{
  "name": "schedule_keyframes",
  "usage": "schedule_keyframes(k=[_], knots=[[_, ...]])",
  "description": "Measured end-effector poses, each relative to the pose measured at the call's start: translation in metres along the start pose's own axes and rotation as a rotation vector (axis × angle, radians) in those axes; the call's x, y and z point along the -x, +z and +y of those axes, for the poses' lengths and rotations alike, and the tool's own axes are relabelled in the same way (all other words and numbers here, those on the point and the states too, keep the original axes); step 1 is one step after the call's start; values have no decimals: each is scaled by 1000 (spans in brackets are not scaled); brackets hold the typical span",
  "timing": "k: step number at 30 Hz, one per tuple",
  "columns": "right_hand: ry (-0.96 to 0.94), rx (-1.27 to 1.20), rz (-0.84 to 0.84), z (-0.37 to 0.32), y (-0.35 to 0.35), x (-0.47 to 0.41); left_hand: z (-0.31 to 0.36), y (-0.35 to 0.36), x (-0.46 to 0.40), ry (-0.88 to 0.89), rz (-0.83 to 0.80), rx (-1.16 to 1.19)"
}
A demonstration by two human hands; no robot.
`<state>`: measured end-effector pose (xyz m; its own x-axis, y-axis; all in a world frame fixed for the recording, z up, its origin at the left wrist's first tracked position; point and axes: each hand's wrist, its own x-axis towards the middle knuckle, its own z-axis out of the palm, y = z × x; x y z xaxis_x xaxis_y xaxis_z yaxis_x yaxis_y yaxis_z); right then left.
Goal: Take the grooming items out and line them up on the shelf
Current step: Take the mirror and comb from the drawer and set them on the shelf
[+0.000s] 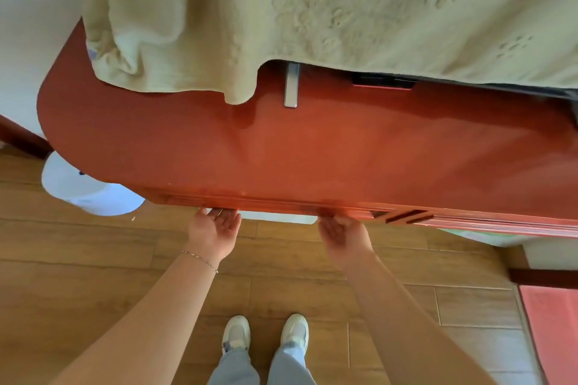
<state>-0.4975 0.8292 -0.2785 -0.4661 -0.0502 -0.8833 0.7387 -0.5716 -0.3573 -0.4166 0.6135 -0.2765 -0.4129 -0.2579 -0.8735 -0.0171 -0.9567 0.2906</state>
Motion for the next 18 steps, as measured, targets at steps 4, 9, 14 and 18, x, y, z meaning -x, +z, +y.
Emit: schedule_keyframes(k=[4, 9, 14, 18], knots=[[8, 12, 9, 5, -11, 6, 0, -10, 11, -17, -6, -18], [19, 10, 16, 15, -32, 24, -10, -30, 35, -32, -11, -27], [55, 24, 27, 31, -60, 39, -24, -59, 51, -58, 22, -25], [91, 18, 24, 43, -82, 51, -34, -78, 67, -60, 62, -20]])
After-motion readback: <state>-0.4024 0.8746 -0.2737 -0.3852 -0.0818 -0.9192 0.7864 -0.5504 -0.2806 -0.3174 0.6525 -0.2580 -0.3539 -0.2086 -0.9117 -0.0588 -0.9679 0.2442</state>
